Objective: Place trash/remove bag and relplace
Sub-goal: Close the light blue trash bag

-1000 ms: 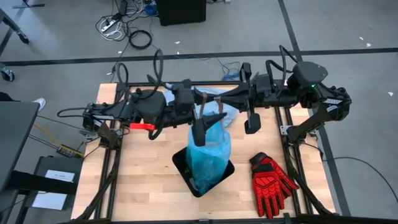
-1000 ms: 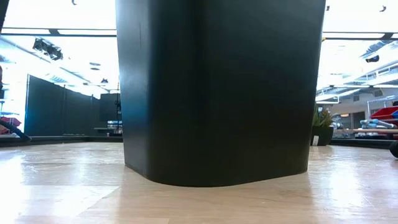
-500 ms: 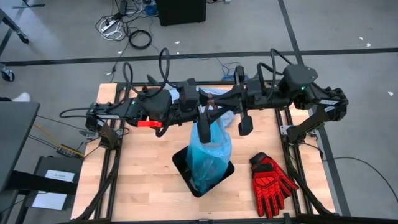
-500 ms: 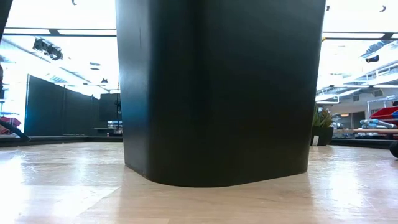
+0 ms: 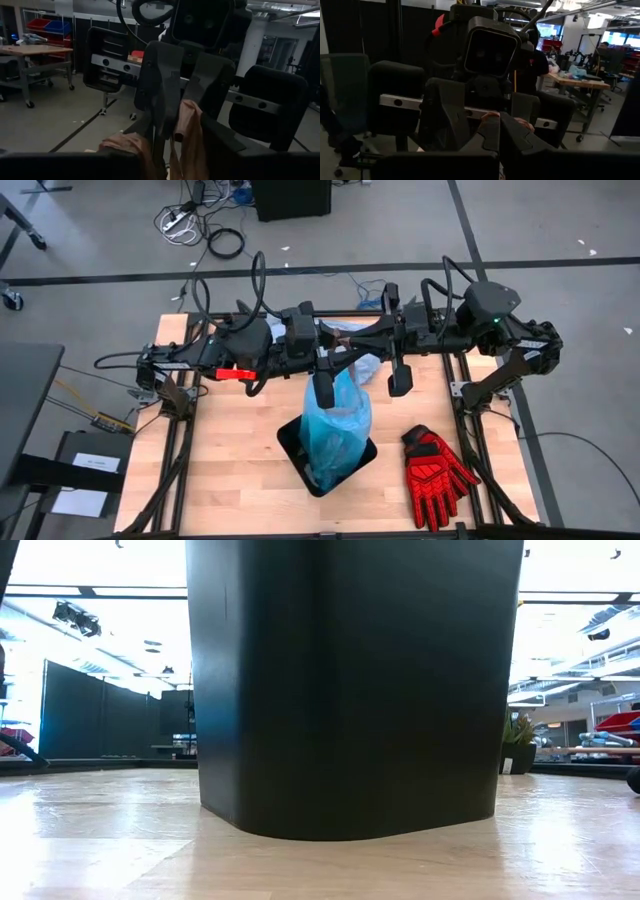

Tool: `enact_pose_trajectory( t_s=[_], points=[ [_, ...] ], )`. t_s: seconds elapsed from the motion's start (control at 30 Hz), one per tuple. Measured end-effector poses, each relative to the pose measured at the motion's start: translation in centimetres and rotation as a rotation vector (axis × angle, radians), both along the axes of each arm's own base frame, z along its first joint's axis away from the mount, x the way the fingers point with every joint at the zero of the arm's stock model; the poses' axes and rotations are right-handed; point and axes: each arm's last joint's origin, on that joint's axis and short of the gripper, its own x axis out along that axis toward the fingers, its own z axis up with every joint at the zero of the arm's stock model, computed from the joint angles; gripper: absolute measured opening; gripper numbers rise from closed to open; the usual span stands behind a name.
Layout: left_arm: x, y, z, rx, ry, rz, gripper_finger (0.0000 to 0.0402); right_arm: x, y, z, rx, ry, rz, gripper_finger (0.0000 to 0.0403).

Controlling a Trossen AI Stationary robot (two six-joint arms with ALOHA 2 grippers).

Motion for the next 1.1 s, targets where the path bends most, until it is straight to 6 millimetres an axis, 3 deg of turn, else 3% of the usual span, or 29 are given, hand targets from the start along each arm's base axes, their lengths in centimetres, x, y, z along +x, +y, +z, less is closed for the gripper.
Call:
enact_pose_trajectory(
  t_s=[0.23, 0.5, 0.83, 0.93, 1.1],
  points=[
    [0.0, 0.0, 0.0, -0.001, -0.003, -0.003, 0.0132, -0.1, -0.2, 0.2, -0.007, -0.019, -0.010, 0.0000],
    [0.7, -0.7, -0.7, -0.004, 0.023, -0.155, 0.0149, -0.9, -0.5, 1.1, 0.009, -0.091, -0.022, 0.0001],
    [0.3, -0.4, -0.2, -0.016, -0.009, -0.089, 0.0149, -0.4, -0.2, 0.6, 0.010, -0.048, 0.004, 0.0000],
    [0.3, -0.2, -0.2, -0.021, -0.006, -0.022, 0.0127, -0.4, -0.1, 0.4, 0.013, -0.027, 0.016, 0.0000],
    [0.3, -0.2, -0.2, 0.027, 0.003, -0.018, 0.0054, -0.2, 0.7, -0.1, 0.011, 0.018, 0.045, 0.0000]
  ],
)
